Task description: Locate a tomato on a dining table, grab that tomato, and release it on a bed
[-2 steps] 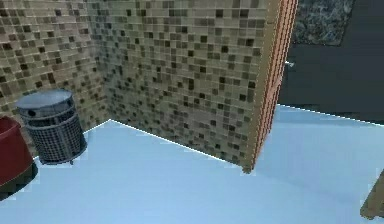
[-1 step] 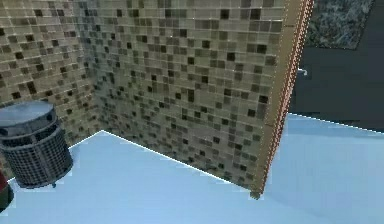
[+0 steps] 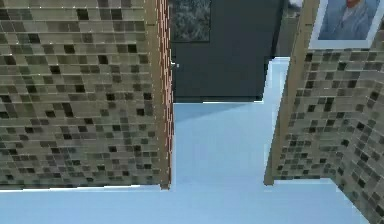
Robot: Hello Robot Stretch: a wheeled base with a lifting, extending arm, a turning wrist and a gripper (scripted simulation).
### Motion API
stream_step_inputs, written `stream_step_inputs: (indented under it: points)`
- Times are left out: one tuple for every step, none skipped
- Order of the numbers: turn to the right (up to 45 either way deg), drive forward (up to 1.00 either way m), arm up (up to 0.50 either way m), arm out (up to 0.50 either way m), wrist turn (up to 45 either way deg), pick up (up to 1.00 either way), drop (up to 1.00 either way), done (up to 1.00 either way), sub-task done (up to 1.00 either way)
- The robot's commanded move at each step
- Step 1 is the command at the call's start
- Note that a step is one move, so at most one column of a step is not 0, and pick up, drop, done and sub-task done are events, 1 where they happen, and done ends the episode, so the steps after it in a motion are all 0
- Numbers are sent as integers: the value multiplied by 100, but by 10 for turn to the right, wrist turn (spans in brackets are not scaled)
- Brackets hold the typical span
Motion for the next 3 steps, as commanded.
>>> stream_step_inputs:
  points:
    - [0,100,0,0,0,0,0,0,0]
    - [60,0,0,0,0,0,0,0,0]
    - [0,50,0,0,0,0,0,0,0]
